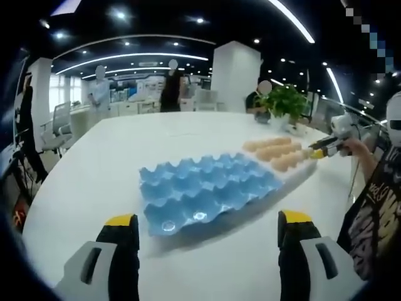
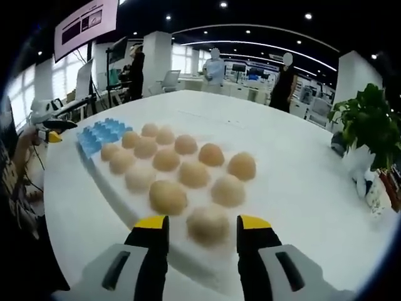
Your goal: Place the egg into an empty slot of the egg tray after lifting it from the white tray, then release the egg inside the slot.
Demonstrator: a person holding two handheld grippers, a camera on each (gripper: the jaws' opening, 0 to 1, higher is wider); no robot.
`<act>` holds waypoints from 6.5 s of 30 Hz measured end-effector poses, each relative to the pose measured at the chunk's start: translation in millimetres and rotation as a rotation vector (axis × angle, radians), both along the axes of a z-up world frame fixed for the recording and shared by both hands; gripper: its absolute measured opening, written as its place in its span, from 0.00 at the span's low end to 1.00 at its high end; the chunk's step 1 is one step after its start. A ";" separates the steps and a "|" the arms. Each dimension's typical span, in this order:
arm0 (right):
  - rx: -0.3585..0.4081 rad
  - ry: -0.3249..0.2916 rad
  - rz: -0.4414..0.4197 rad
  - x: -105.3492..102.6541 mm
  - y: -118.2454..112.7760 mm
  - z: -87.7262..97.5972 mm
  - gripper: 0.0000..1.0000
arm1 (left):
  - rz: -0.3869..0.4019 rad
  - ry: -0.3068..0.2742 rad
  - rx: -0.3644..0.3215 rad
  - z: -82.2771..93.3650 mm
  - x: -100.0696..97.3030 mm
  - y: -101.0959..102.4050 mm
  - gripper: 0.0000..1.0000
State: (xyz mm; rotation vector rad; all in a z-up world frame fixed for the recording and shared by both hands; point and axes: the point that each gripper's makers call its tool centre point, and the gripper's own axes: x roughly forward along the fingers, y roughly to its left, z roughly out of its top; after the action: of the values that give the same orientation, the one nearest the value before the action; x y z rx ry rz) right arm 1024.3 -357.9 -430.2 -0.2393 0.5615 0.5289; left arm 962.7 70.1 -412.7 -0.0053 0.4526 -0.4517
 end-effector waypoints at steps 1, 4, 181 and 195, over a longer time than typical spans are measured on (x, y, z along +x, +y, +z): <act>0.002 -0.007 0.002 1.0 0.3 0.6 0.44 | 0.000 0.000 -0.001 0.2 0.0 -0.3 0.93; 0.021 -0.002 -0.003 3.2 0.5 -1.6 0.42 | -0.001 0.000 -0.001 -0.4 0.3 -0.9 0.93; 0.237 -0.117 0.468 14.0 196.5 60.3 0.26 | -0.020 0.026 -0.033 -11.0 -6.5 -10.2 0.90; 0.244 -0.100 0.549 4.9 227.3 58.6 0.26 | -0.016 0.029 -0.037 -10.6 -8.3 -8.8 0.90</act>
State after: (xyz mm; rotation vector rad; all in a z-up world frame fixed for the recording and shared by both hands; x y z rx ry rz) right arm 1029.2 -130.6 -371.6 -0.1843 0.3240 1.1035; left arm 954.5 61.3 -423.3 -0.0442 0.4727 -0.4759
